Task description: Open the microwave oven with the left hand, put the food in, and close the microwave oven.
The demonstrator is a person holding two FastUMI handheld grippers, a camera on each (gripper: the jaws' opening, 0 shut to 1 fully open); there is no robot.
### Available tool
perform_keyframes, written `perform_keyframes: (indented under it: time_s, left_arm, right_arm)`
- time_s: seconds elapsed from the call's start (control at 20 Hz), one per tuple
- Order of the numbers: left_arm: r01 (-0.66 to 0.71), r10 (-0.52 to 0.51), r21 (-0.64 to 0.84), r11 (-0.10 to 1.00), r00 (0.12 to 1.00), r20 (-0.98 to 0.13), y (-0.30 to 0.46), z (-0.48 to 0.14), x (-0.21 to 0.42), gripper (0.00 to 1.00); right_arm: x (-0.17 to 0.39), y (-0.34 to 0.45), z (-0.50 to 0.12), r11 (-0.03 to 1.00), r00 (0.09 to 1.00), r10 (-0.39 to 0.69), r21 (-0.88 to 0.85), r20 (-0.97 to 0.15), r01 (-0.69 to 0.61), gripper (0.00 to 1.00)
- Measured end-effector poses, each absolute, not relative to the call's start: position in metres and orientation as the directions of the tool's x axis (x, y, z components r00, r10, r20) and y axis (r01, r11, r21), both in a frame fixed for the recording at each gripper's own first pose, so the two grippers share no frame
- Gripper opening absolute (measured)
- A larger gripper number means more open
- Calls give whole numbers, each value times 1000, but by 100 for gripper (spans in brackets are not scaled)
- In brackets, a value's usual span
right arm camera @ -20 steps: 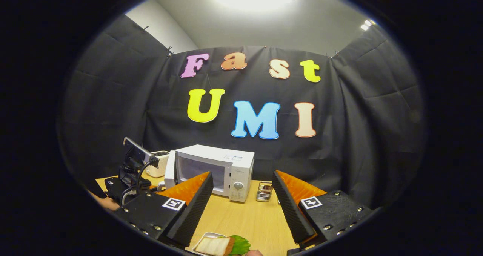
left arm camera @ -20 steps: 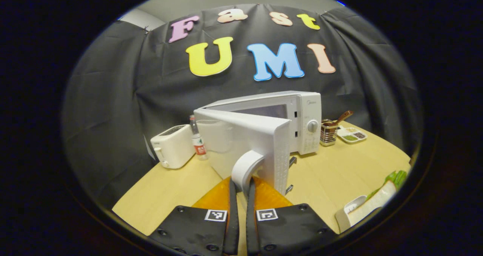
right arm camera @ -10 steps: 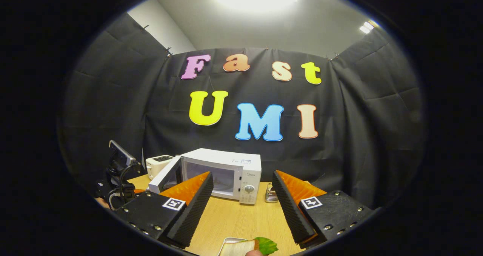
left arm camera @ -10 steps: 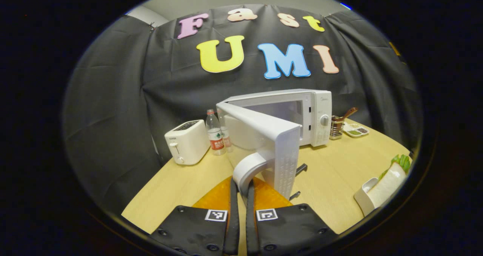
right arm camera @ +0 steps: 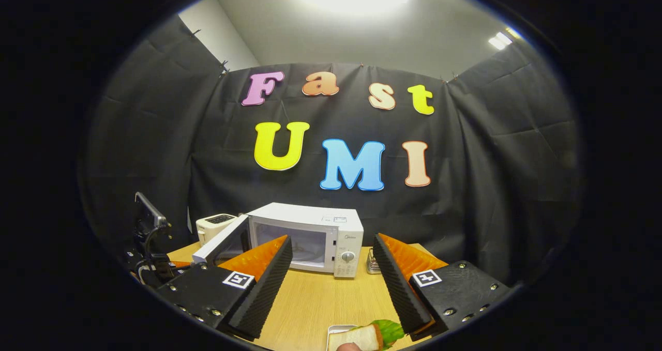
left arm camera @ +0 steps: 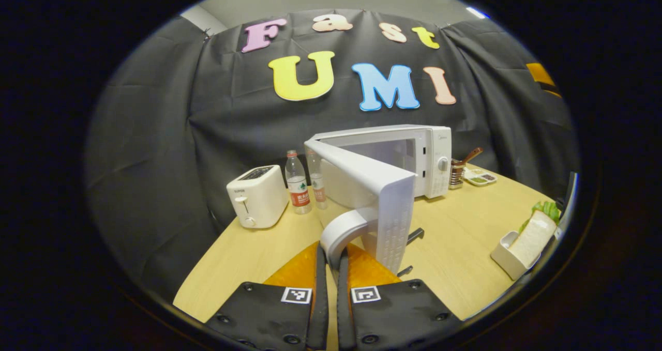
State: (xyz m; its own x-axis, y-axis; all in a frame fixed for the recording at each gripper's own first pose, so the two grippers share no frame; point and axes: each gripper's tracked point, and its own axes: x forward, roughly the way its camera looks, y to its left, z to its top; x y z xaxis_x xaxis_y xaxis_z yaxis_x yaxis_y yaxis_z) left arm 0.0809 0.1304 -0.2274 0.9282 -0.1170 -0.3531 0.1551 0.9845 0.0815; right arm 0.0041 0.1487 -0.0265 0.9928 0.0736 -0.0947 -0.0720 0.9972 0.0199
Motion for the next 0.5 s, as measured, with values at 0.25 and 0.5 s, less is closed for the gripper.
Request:
perform_keyframes:
  time_s: [0.25,0.5]
  left_arm:
    - [171,-145,43,984,922,-359,158,-228,81,14]
    - [135,-119,17,991,923,-367,178,-228,73,18]
  right_arm:
    - [3,155,-27,1000,994,25,15,-103,-24,95]
    - [1,148,-22,1000,996,-6,3,-91,6,95]
